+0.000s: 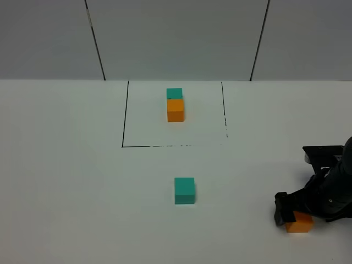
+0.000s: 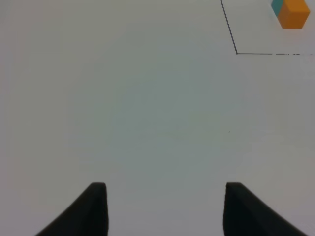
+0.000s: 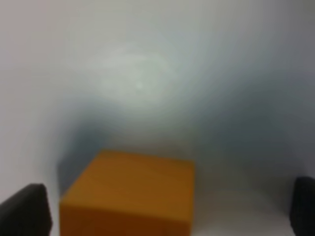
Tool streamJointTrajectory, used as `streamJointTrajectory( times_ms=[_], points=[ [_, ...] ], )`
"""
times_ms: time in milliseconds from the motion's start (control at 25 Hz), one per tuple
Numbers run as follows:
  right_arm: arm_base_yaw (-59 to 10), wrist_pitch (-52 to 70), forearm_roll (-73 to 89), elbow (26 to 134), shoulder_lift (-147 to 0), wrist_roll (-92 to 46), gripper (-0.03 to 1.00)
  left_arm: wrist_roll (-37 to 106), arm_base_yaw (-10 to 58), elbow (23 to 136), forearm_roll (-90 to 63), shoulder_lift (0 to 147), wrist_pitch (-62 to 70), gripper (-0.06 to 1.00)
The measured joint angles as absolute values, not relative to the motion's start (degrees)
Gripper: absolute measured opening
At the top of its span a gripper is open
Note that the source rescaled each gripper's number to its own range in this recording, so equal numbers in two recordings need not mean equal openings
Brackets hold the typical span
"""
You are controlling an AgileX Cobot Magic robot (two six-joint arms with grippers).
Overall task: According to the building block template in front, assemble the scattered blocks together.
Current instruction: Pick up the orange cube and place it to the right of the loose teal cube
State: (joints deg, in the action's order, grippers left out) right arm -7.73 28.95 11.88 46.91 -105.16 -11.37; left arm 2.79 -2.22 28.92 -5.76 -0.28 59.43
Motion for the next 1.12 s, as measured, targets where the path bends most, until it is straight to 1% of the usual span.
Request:
streamJointTrajectory(
  times_ms=[160, 240, 320, 600, 680, 720, 800, 840, 920, 960, 1120],
  points=[
    [-7.7, 29.5, 11.2, 47.0, -105.6, -11.3, 0.8, 2.8, -2.2, 28.9, -5.8, -0.3, 59.4, 0.14],
    [-7.7, 29.7, 10.8, 47.2, -105.6, -11.3, 0.75, 2.8, -2.2, 28.9, -5.8, -0.3, 59.4, 0.14],
    [-7.7, 30.0, 10.5, 47.3, -105.7, -11.3, 0.73, 2.8, -2.2, 28.9, -5.8, -0.3, 59.4, 0.14],
    [-7.7, 30.5, 10.4, 47.4, -105.7, -11.4, 0.72, 2.8, -2.2, 28.9, -5.8, -0.3, 59.4, 0.14],
    [-7.7, 30.5, 10.1, 47.4, -105.7, -11.2, 0.68, 2.8, -2.2, 28.9, -5.8, -0.3, 59.4, 0.14],
    [-7.7, 30.5, 9.8, 47.4, -105.7, -11.1, 0.64, 2.8, -2.2, 28.9, -5.8, -0.3, 59.4, 0.14],
    [-7.6, 30.4, 9.6, 47.4, -105.8, -11.0, 0.5, 2.8, -2.2, 28.9, -5.8, -0.3, 59.4, 0.14],
    [-7.6, 30.4, 9.6, 47.4, -105.8, -11.0, 0.4, 2.8, -2.2, 28.9, -5.8, -0.3, 59.4, 0.14],
    [-7.6, 30.4, 10.0, 47.4, -105.9, -11.0, 0.16, 2.8, -2.2, 28.9, -5.8, -0.3, 59.4, 0.14],
    [-7.6, 30.4, 10.1, 47.4, -106.0, -10.9, 0.13, 2.8, -2.2, 28.9, -5.8, -0.3, 59.4, 0.14],
    [-7.6, 30.1, 10.1, 47.4, -106.0, -10.9, 0.14, 2.8, -2.2, 28.9, -5.8, -0.3, 59.4, 0.14]
  ],
)
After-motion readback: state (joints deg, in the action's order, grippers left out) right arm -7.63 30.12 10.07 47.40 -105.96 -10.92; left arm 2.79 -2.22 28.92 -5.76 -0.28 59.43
